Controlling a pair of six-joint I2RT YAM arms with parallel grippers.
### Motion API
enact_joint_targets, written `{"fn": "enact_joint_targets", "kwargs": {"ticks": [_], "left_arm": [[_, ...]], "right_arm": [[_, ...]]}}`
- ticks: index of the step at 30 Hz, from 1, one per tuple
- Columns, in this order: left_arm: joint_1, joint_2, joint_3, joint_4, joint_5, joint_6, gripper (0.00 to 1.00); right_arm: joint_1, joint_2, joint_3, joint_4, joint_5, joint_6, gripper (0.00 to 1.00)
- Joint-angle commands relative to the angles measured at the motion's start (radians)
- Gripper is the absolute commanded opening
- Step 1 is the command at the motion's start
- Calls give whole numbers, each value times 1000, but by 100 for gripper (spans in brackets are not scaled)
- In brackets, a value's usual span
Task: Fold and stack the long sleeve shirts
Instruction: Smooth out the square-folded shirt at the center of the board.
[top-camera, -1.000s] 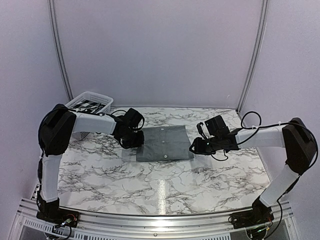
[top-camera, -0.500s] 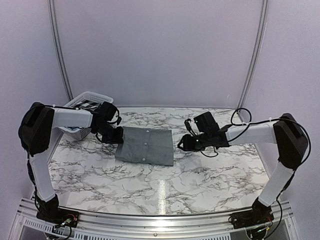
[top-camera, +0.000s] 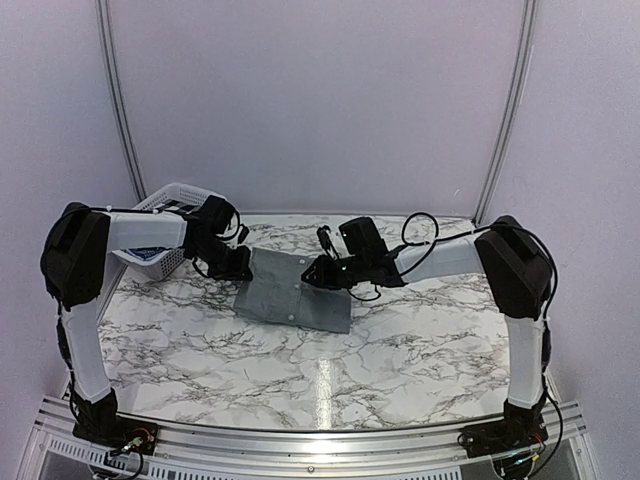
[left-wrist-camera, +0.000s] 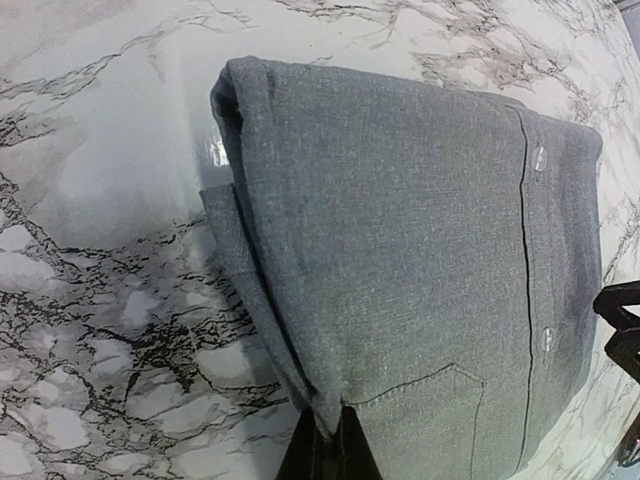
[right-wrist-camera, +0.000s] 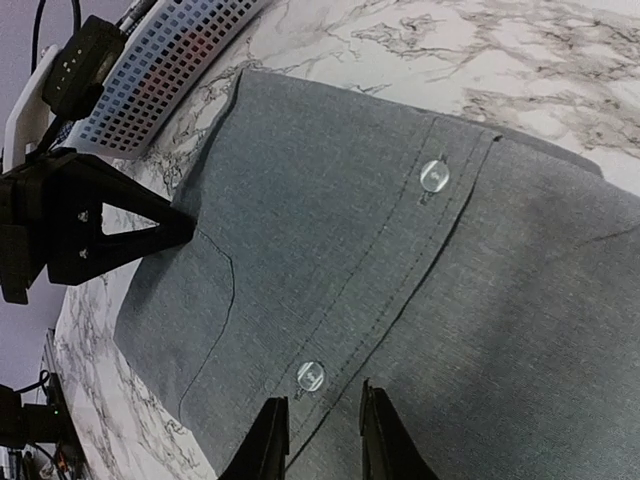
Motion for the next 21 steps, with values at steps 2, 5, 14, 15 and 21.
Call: {"fn": "enact_joint_targets", "kwargs": {"ticks": [2, 5, 14, 15, 21], "left_arm": [[19, 22, 21, -32, 26, 9, 0], [25, 12, 18, -33, 31, 5, 0], [40, -39, 13, -44, 33, 5, 0], [44, -48, 13, -49, 32, 4, 0], [55, -105, 18, -86, 40, 17, 0]], "right_arm": [[18, 71, 67, 44, -22, 43, 21], [26, 107, 80, 32, -13, 52, 21], [31, 102, 103, -53, 25, 37, 19], [29, 82, 97, -72, 43, 30, 19], [-3, -55, -12, -160, 117, -9, 20]]}}
